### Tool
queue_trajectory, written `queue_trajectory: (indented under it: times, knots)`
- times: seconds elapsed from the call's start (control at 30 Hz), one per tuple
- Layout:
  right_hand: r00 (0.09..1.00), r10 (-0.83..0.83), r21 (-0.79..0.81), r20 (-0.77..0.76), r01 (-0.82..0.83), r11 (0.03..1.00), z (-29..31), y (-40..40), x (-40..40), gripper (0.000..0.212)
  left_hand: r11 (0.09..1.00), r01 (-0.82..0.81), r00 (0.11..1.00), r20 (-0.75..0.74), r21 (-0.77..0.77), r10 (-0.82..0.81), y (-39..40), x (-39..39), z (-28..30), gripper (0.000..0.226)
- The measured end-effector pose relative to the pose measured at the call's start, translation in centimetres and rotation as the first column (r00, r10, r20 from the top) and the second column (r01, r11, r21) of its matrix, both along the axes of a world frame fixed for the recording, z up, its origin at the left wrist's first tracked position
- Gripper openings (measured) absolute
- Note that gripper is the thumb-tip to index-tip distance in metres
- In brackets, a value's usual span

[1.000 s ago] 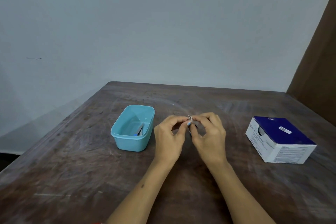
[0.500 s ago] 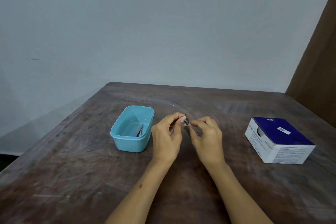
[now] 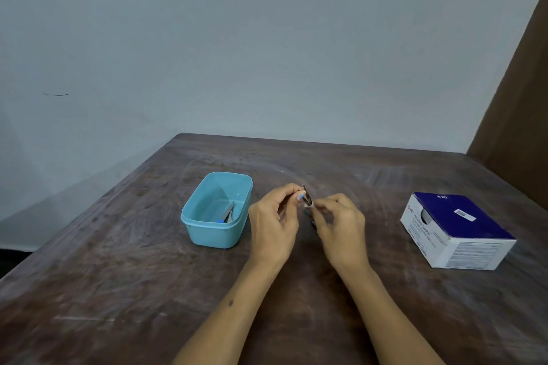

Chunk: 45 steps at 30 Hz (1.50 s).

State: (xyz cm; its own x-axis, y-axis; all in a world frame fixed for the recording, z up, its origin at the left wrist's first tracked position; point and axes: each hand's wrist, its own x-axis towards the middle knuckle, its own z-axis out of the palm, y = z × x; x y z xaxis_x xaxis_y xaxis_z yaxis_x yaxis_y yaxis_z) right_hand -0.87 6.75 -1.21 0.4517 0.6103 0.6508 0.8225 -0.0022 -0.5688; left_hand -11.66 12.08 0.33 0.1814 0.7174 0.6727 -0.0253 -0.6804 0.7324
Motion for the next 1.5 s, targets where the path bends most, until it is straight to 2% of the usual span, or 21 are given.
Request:
queue_trajectory:
  times: [0.07,0.2,0.37,0.5,0.67,0.83,0.97,1.07,1.17,1.33,1.5]
  knots:
    - [1.000,0.015,0.039,0.023,-0.016,0.999,0.18,-0.05,-0.32,0.012,1.000,0.000,1.000,0.002,0.007,0.000,0.08,-0.03,-0.02,0.012]
    - [1.000,-0.006,-0.055,-0.017,0.005,0.998,-0.27,0.26,0.08,0.007,1.000,-0.008,1.000,0.017,-0.022,0.008,0.25,-0.05,-0.07,0.013]
    - [0.999,0.027,0.057,0.024,-0.028,0.998,0.31,-0.13,-0.38,0.013,1.000,0.008,1.000,0.005,-0.009,-0.008,0.18,-0.08,-0.04,0.012]
    - [0.999,0.018,-0.082,-0.028,-0.020,0.996,-0.19,0.17,0.08,0.008,0.999,-0.018,1.000,0.023,-0.028,0.019,0.35,-0.08,-0.05,0.013]
    - [1.000,0.027,0.024,-0.007,-0.026,0.999,0.29,-0.07,-0.27,0.010,1.000,-0.005,1.000,0.016,-0.022,0.005,0.29,-0.09,0.08,0.014]
    - [0.999,0.028,-0.075,-0.038,-0.030,0.997,-0.12,0.00,0.03,0.009,0.995,0.010,0.999,0.053,-0.099,-0.005,0.23,-0.14,0.22,0.015]
    - [0.995,-0.056,-0.032,0.086,0.059,0.998,0.21,-0.26,-0.18,0.009,0.966,0.093,0.986,0.155,-0.241,-0.057,-0.09,0.05,0.41,0.009]
    - [0.974,-0.115,-0.010,0.193,0.119,0.993,0.25,-0.13,-0.39,0.005,0.948,0.091,0.983,0.181,-0.304,-0.036,-0.21,0.17,0.43,0.010]
    - [0.961,-0.104,0.046,0.257,0.096,0.994,0.10,0.04,-0.59,0.006,0.934,0.108,0.975,0.219,-0.340,-0.033,-0.18,0.12,0.57,0.017]
    - [0.969,-0.112,0.045,0.220,0.105,0.993,-0.15,0.14,-0.58,0.009,0.930,0.127,0.974,0.222,-0.345,-0.050,-0.31,0.17,0.54,0.013]
    - [0.986,0.022,0.115,0.164,-0.041,0.993,0.06,0.06,-0.73,0.012,0.937,0.106,0.987,0.152,-0.332,-0.058,0.19,0.17,-0.07,0.017]
